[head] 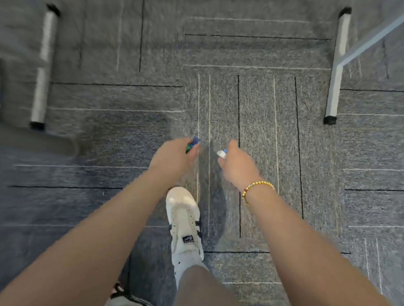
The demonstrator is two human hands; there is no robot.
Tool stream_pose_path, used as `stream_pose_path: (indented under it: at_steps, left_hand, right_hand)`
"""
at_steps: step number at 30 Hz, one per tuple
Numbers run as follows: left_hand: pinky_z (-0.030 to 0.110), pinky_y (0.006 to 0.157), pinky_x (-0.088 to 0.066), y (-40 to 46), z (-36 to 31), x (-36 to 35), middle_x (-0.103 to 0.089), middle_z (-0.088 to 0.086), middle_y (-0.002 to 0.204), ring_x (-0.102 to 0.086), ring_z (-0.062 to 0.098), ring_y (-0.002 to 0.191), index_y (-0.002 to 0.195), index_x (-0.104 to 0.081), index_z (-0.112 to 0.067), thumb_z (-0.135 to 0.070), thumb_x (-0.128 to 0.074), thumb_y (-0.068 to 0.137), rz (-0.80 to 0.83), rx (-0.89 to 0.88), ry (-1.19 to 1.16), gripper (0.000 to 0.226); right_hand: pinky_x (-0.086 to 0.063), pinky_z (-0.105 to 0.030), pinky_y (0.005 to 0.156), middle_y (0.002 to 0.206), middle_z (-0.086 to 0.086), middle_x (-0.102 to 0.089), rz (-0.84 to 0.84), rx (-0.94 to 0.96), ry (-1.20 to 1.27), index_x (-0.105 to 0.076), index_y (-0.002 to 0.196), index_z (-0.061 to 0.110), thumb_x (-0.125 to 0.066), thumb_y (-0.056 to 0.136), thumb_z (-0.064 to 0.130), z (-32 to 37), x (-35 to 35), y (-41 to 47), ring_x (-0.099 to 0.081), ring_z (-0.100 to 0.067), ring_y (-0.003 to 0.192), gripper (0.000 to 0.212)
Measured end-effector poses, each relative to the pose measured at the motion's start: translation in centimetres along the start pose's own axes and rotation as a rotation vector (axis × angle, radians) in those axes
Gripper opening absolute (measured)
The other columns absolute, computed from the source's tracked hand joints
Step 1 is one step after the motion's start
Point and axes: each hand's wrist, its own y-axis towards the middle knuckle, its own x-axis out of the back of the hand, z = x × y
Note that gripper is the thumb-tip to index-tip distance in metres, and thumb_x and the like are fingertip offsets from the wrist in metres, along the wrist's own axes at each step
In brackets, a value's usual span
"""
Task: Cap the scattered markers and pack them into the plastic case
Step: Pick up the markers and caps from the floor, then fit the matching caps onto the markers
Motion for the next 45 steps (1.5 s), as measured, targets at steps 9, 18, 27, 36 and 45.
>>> stream_pose_path:
  at_steps: [9, 18, 27, 36, 45]
  left_hand:
    - [0.031, 0.058, -0.036, -14.0, 1.0, 18.4, -0.066, 0.013, 0.088, -0.056, 0.024, 0.070, 0.101, -0.057, -0.011, -0.035, -0.037, 0.100, -0.343, 0.178, -0.163, 0.033]
    - [0.031, 0.067, -0.041, -37.6, 0.1, 29.1, -0.054, 0.001, 0.059, -0.050, 0.020, 0.061, 0.064, -0.047, -0.013, -0.030, -0.042, 0.099, -0.939, 0.338, -0.390, 0.039]
    - [0.028, 0.061, -0.037, -61.5, 4.3, 32.8, -0.054, 0.006, 0.062, -0.047, 0.020, 0.054, 0.078, -0.055, -0.008, -0.031, -0.042, 0.098, -1.303, 0.255, -0.524, 0.033]
    - [0.024, 0.043, -0.036, -80.6, 19.5, 30.5, -0.049, 0.001, 0.062, -0.049, 0.018, 0.053, 0.087, -0.052, -0.010, -0.034, -0.040, 0.099, -1.526, 0.561, -0.348, 0.029]
    - [0.030, 0.060, -0.038, -85.0, 34.7, 32.2, -0.053, 0.004, 0.074, -0.050, 0.022, 0.066, 0.098, -0.053, -0.009, -0.037, -0.038, 0.099, -1.361, 0.815, -0.189, 0.031]
  right_hand:
    - [-0.027, -0.029, 0.048, 0.073, -0.002, -0.045, 0.015, 0.344, 0.262, -0.033, 0.098, 0.013, -0.043, 0.097, 0.018, 14.4, 8.4, -10.6, -0.040, -0.015, 0.057, 0.011]
    - [-0.023, -0.033, 0.051, 0.079, -0.004, -0.048, 0.012, 0.806, 0.327, -0.036, 0.096, 0.013, -0.041, 0.098, 0.017, 25.4, 15.0, -31.1, -0.044, -0.022, 0.075, 0.006]
    - [-0.027, -0.029, 0.064, 0.085, -0.007, -0.050, -0.028, 1.229, 0.194, -0.041, 0.099, 0.011, -0.046, 0.095, 0.016, 34.9, 11.4, -52.3, -0.047, -0.022, 0.080, 0.008]
    - [-0.030, -0.030, 0.050, 0.076, -0.002, -0.048, 0.083, 1.502, 0.040, -0.038, 0.097, 0.015, -0.043, 0.096, 0.019, 44.1, -2.9, -68.0, -0.045, -0.020, 0.066, 0.007]
    - [-0.033, -0.026, 0.054, 0.080, -0.001, -0.050, 0.116, 1.743, -0.285, -0.041, 0.102, 0.013, -0.043, 0.096, 0.017, 56.4, -13.1, -71.8, -0.048, -0.018, 0.071, 0.007]
